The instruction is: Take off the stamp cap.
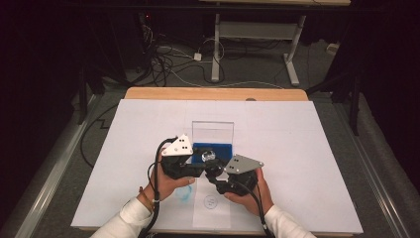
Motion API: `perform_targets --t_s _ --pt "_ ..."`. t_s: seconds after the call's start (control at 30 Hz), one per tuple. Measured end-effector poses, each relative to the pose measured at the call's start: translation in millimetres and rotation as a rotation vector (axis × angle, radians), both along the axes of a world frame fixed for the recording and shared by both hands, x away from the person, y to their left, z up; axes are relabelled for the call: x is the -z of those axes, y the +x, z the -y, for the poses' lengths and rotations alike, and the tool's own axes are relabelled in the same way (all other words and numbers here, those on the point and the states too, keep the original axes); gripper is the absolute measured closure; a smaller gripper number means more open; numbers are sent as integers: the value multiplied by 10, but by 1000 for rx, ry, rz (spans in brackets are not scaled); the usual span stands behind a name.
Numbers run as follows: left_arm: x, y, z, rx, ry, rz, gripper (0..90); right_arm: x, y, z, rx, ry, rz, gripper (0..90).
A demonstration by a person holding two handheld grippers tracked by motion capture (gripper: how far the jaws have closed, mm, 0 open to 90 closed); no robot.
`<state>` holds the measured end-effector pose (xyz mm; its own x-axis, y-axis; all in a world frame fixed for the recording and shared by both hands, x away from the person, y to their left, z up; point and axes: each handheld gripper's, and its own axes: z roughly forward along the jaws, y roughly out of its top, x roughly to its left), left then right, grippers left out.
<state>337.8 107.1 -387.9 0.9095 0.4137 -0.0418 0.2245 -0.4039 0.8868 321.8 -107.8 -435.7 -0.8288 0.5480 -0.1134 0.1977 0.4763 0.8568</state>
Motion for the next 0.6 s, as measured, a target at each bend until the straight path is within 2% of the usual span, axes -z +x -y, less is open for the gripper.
perform_targets --t_s 0.2,0.43,0.53,0.57,0.6 --pt "17 21 -4 -24 -5 -23 547 -1 -10 -8 22 -15 8 391" --pt "12 8 10 -50 5 -24 548 5 -21 -19 41 -29 21 391" --pt "30 21 1 -60 -9 -40 548 17 -23 -20 45 -26 12 391" --pt "35 24 -2 -66 -14 -44 548 22 -20 -14 48 -10 6 391" --pt "35 21 1 -68 -13 -41 548 18 -31 -20 59 -24 19 392"
